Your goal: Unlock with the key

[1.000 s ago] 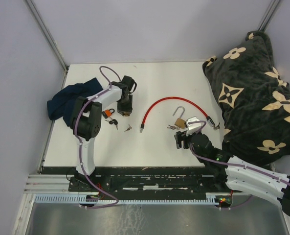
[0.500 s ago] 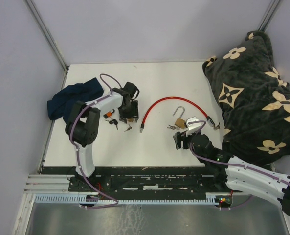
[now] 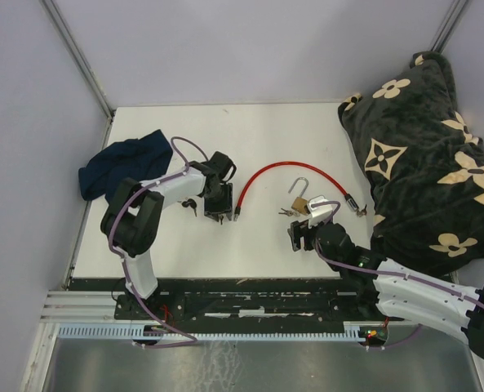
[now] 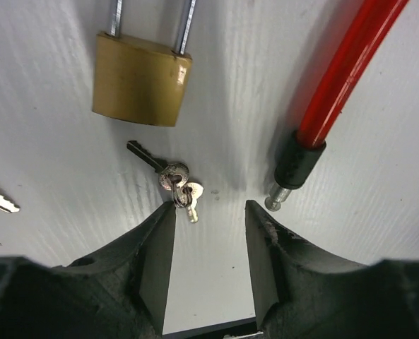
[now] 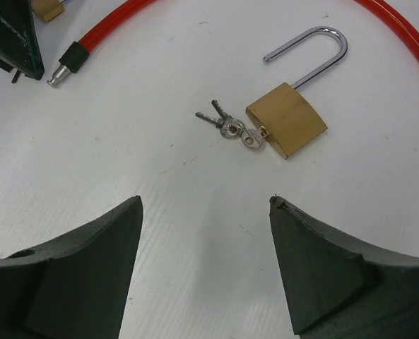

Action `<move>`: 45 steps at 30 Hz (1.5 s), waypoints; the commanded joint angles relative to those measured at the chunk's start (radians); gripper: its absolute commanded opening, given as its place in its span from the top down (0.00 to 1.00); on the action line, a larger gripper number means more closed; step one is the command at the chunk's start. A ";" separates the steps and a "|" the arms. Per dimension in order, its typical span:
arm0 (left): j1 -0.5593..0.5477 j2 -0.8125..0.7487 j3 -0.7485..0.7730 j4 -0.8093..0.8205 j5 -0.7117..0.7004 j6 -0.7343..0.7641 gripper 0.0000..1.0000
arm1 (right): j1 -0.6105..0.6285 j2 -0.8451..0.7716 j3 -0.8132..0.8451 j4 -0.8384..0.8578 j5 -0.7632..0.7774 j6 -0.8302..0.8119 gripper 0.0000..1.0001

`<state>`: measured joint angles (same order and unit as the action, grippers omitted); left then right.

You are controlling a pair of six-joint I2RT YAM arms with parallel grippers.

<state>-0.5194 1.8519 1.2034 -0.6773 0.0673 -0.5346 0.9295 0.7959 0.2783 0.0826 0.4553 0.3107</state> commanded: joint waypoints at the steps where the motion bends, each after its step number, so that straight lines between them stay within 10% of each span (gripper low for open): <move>1: -0.020 -0.031 -0.017 0.041 0.019 -0.025 0.52 | 0.006 0.011 0.043 0.035 -0.015 0.014 0.19; 15: -0.031 -0.002 0.045 -0.002 -0.154 -0.003 0.53 | 0.005 0.024 0.048 0.029 -0.028 0.016 0.18; 28: -0.030 -0.077 -0.031 0.052 -0.125 -0.005 0.97 | 0.006 0.025 0.054 0.037 -0.037 0.018 0.17; 45: -0.029 -0.402 -0.211 0.383 0.187 -0.033 0.97 | 0.005 0.149 0.172 0.133 -0.186 -0.008 0.17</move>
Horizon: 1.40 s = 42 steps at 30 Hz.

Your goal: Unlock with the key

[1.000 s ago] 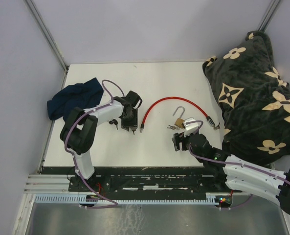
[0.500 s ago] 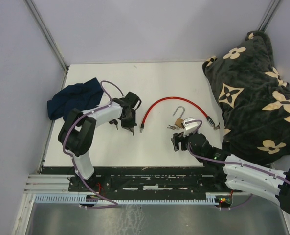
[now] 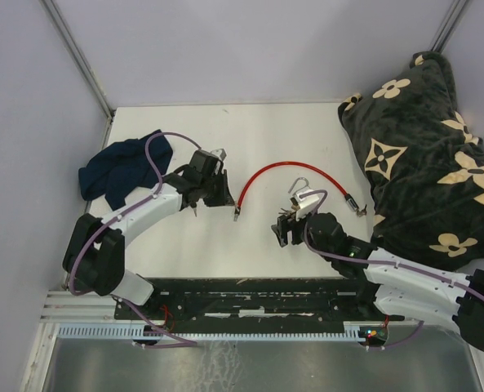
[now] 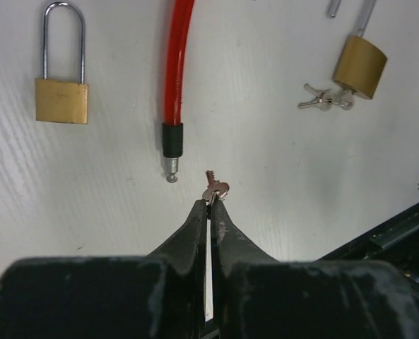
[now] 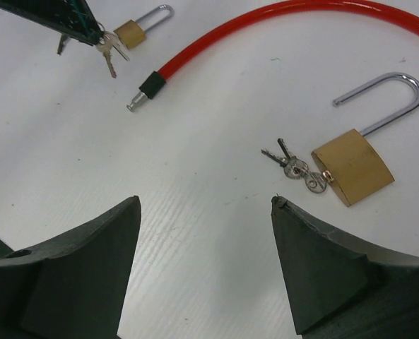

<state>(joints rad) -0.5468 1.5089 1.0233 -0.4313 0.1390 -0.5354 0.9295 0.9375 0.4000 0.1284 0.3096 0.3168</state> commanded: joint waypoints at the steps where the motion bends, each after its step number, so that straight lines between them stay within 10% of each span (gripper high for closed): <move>1: -0.002 -0.069 -0.038 0.154 0.134 -0.040 0.97 | 0.006 0.009 0.050 0.101 -0.048 -0.015 0.18; 22: -0.018 -0.081 0.003 0.085 0.312 0.007 0.97 | -0.180 0.176 0.143 0.189 -0.643 -0.208 0.27; 42: -0.020 -0.163 -0.131 0.294 0.295 -0.357 0.97 | -0.255 0.368 0.118 0.512 -0.755 0.060 0.53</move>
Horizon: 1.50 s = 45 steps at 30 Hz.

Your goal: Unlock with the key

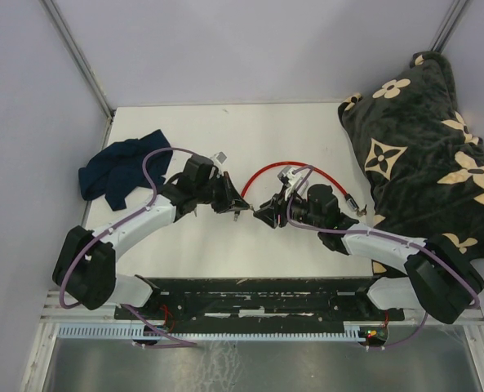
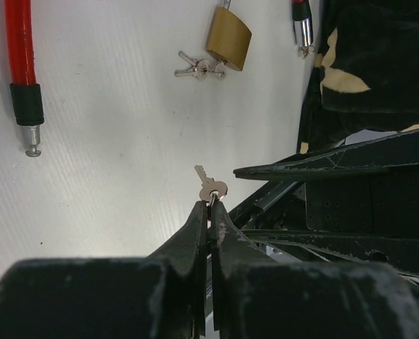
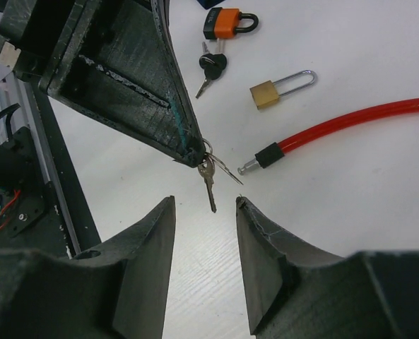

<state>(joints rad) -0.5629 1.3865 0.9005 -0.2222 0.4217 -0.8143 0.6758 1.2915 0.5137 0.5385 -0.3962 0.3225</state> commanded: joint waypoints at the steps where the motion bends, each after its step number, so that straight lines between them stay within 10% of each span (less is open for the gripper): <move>1: -0.003 -0.042 -0.012 0.089 0.013 -0.083 0.97 | -0.001 0.018 0.006 0.105 -0.053 0.059 0.53; 27: -0.003 -0.043 -0.052 0.153 0.060 -0.119 0.97 | -0.026 0.053 0.021 0.169 -0.114 0.109 0.67; 40: -0.003 -0.040 -0.064 0.176 0.057 -0.134 0.97 | -0.032 0.039 0.044 0.122 -0.163 0.157 0.89; 45: -0.004 -0.041 -0.065 0.181 0.056 -0.138 0.97 | -0.033 0.022 0.045 0.053 -0.111 0.141 0.78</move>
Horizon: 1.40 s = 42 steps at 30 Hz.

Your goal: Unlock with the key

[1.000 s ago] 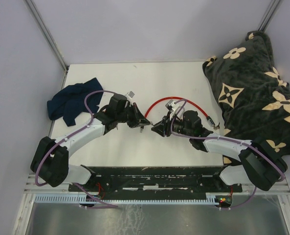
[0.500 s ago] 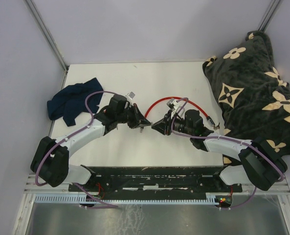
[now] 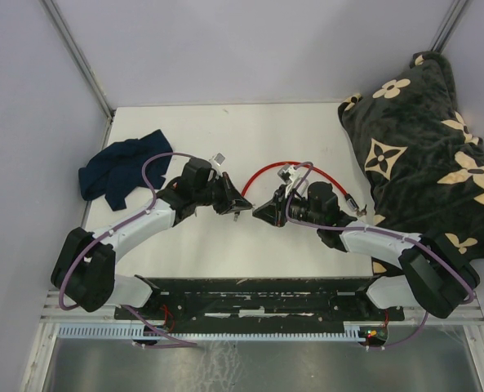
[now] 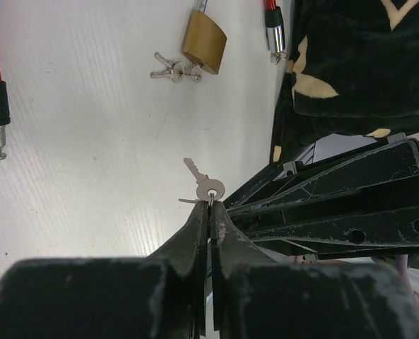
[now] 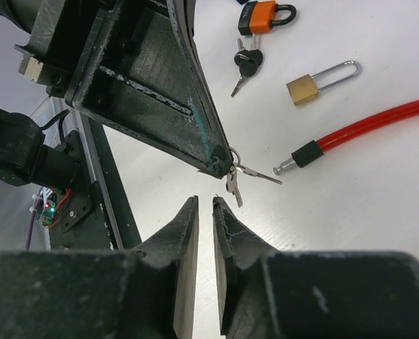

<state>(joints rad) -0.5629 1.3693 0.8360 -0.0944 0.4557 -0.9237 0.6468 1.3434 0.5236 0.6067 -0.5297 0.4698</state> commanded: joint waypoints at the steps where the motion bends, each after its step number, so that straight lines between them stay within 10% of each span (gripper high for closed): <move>1: -0.003 -0.024 0.000 0.053 0.022 -0.030 0.97 | -0.003 -0.039 0.030 -0.021 0.037 -0.020 0.76; 24: -0.022 -0.023 0.012 0.069 0.041 -0.065 0.97 | -0.003 0.072 0.048 0.123 0.038 -0.063 0.68; 32: -0.028 -0.015 0.009 0.059 0.018 -0.050 0.96 | -0.004 0.069 0.051 0.137 0.035 -0.033 0.86; 42: -0.028 -0.063 0.061 -0.016 -0.107 0.103 0.54 | -0.003 -0.023 0.039 -0.045 0.021 -0.007 0.98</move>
<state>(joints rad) -0.5861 1.3617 0.8448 -0.1074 0.4049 -0.9215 0.6456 1.3861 0.5335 0.6277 -0.4927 0.4496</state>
